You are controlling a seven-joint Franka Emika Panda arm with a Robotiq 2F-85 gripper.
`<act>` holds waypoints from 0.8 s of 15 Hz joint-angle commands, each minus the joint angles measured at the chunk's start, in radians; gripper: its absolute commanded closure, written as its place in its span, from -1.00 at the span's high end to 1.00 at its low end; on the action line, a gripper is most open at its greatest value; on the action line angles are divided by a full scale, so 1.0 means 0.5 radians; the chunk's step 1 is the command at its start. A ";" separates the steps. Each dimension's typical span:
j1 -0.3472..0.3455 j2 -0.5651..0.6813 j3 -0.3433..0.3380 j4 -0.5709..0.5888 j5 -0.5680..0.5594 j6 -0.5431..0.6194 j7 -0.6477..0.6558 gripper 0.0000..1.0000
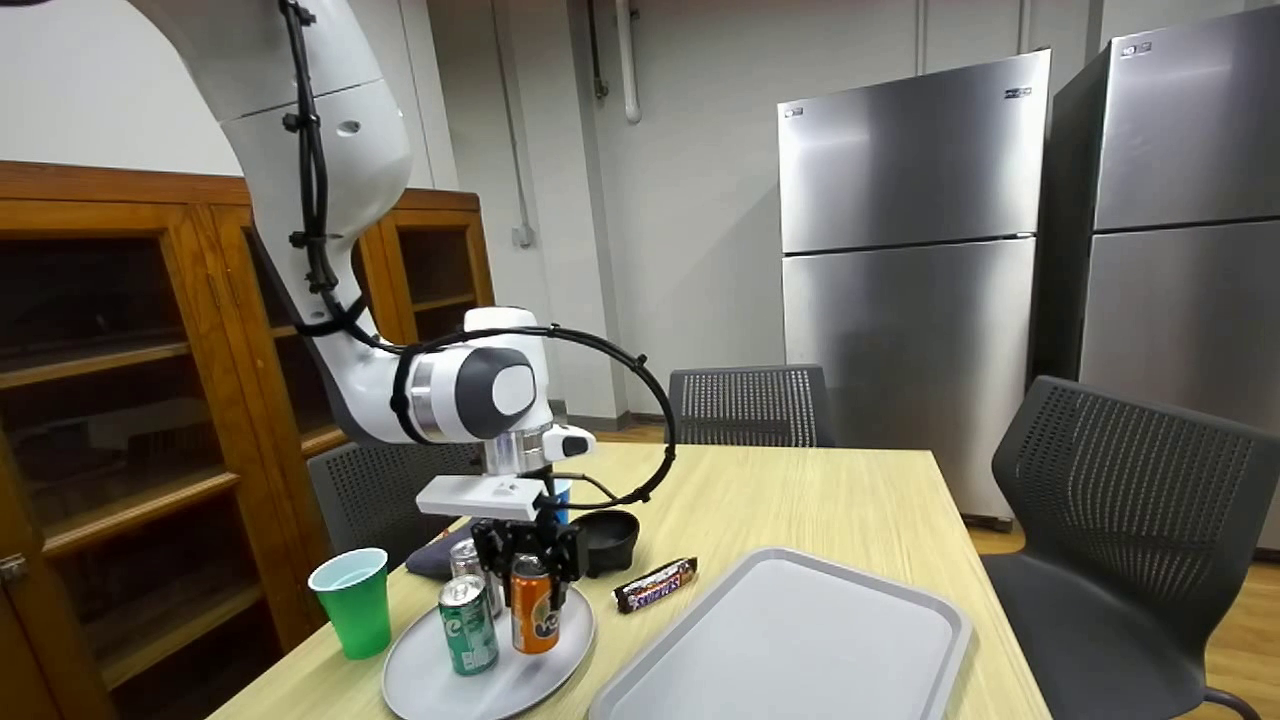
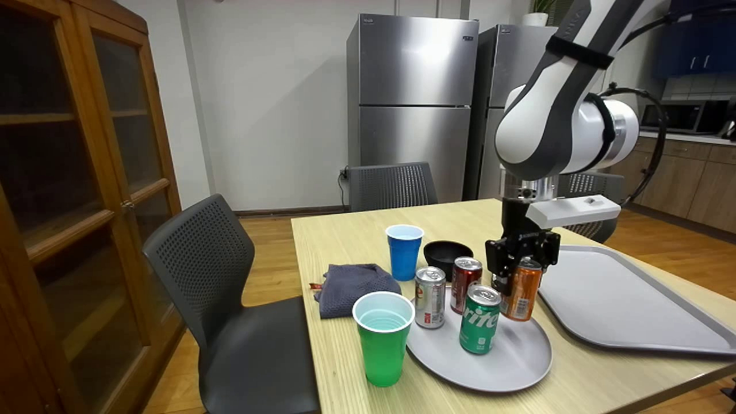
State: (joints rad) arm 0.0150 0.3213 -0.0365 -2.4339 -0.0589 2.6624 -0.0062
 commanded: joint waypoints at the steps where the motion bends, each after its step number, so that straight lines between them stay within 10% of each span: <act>1: 0.003 -0.017 0.017 -0.005 -0.050 -0.040 -0.045 -0.19; 12: 0.038 0.093 0.032 0.029 -0.108 -0.019 -0.060 -0.19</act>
State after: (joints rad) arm 0.0287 0.3655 -0.0237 -2.4320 -0.0919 2.6639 -0.0268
